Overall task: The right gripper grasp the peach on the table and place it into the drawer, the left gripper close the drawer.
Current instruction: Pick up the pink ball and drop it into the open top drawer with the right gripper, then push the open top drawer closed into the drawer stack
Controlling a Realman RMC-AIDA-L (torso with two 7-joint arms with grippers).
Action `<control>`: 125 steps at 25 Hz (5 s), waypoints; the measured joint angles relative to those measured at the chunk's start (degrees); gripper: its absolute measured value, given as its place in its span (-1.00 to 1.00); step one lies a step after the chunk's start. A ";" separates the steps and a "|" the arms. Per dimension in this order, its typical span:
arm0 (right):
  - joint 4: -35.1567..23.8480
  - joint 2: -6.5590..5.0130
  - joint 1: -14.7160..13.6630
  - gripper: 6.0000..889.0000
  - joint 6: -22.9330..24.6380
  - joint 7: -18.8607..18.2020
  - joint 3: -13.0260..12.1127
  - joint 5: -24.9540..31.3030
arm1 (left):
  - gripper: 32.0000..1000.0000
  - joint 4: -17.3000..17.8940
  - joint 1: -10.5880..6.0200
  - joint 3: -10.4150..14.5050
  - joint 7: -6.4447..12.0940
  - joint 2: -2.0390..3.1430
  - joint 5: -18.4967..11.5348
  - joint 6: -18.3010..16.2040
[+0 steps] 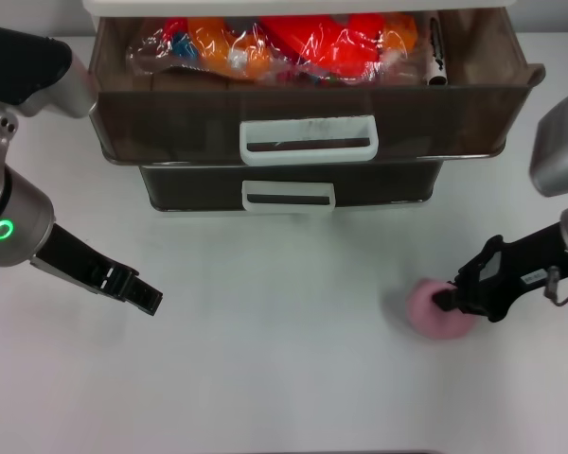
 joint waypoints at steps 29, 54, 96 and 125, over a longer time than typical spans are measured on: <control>-35.26 -2.33 -10.49 -0.94 21.69 7.18 2.30 14.83 | 0.55 0.77 2.01 -0.25 0.00 0.00 0.41 0.24; -52.12 -18.12 -5.64 -0.94 21.88 35.70 -6.39 35.64 | 0.54 0.76 1.51 -0.19 0.00 0.09 0.17 0.52; -15.99 -21.93 28.62 -0.94 21.54 33.23 -9.67 18.52 | 0.52 0.85 -1.03 0.09 -0.33 -0.13 -1.19 0.60; -21.14 -18.98 30.39 0.55 21.83 33.85 -5.83 14.40 | 0.51 1.90 -0.23 0.05 -0.14 0.09 -1.33 0.83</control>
